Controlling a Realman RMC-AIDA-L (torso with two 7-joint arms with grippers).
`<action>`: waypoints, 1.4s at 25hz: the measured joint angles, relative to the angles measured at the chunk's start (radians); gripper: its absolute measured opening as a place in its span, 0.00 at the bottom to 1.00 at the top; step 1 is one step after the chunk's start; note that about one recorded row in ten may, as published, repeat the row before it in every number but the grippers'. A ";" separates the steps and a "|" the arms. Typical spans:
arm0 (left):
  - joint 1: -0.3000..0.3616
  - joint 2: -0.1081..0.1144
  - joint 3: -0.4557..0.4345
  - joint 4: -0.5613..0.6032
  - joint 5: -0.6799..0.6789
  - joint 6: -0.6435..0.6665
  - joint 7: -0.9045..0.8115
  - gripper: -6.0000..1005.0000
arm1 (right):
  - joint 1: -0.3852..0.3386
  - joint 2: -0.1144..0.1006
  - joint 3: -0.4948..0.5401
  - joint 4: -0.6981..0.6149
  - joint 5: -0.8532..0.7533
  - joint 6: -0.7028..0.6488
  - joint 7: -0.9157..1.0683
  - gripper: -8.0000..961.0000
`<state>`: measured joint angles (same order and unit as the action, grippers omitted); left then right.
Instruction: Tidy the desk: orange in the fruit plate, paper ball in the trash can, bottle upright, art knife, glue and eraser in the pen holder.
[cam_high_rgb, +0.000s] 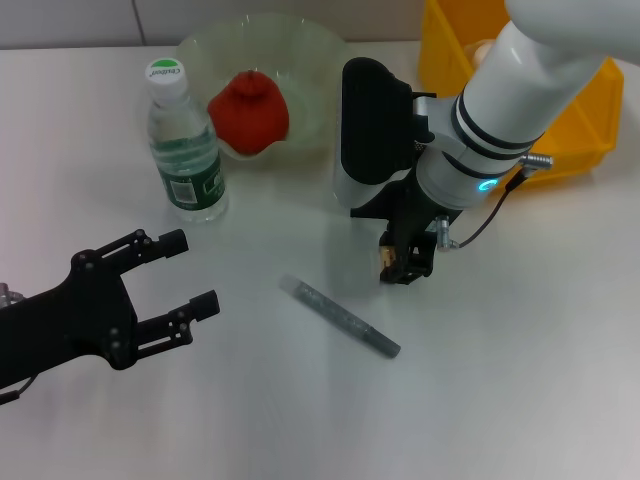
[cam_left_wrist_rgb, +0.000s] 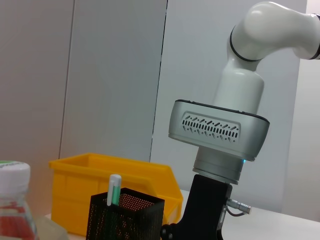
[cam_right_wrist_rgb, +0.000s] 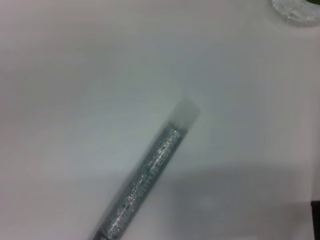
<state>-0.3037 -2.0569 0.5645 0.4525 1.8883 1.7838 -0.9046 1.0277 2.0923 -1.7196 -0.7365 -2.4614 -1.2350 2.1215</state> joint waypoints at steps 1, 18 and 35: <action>0.000 0.000 0.000 0.000 0.000 0.000 0.000 0.78 | 0.000 0.000 0.000 0.000 0.000 0.000 0.000 0.42; 0.000 0.004 -0.002 0.000 0.000 0.002 -0.001 0.78 | -0.136 -0.008 0.314 -0.225 0.161 -0.168 -0.131 0.42; -0.005 0.000 -0.005 0.000 -0.002 0.001 0.000 0.78 | -0.472 -0.012 0.442 0.014 0.847 -0.175 -0.841 0.43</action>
<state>-0.3083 -2.0569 0.5598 0.4525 1.8865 1.7851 -0.9044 0.5557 2.0802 -1.2774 -0.7220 -1.6144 -1.4097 1.2807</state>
